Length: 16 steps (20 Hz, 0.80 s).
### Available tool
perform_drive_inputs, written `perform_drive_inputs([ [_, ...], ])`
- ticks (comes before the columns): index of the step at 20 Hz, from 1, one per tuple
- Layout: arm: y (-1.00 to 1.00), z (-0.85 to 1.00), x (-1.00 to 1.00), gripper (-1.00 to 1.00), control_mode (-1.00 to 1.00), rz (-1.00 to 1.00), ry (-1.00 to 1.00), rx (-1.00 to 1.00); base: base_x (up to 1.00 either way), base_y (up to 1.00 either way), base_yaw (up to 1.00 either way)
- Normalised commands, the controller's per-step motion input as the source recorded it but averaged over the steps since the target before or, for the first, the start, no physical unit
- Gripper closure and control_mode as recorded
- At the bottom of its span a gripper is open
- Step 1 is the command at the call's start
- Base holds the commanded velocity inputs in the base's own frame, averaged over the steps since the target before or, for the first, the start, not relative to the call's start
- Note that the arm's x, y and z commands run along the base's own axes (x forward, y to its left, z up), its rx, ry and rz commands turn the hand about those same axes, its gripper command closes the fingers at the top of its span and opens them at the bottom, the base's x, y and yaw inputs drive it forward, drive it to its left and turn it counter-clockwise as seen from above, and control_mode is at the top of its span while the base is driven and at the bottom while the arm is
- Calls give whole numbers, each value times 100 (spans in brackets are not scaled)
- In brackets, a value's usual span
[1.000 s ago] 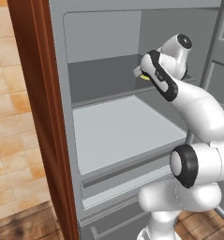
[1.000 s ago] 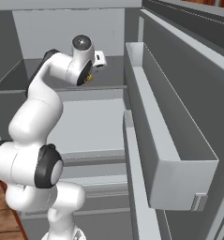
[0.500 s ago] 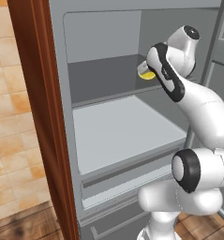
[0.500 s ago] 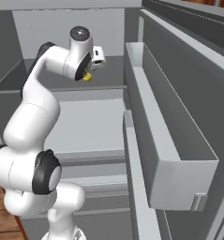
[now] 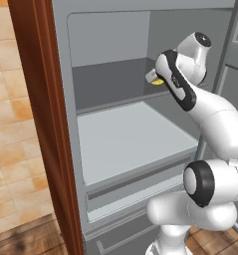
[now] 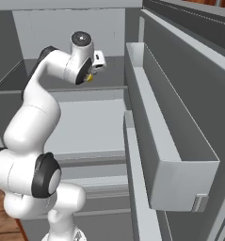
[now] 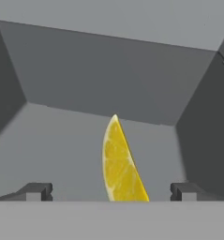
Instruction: Grab the lemon wedges from the fridge, place them in the blender, close the lid, and turn on the blender to create a marinade.
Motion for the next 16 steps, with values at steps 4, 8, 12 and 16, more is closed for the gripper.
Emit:
perform_drive_inputs([
  [4,0,-19,14,-100,-100,5,0,0,0,0,0],
  [8,0,-26,6,-100,-100,5,0,0,0,0,0],
  [12,0,-36,0,-100,-100,5,0,0,0,0,0],
  [16,4,-37,0,-100,-100,4,0,0,0,0,0],
])
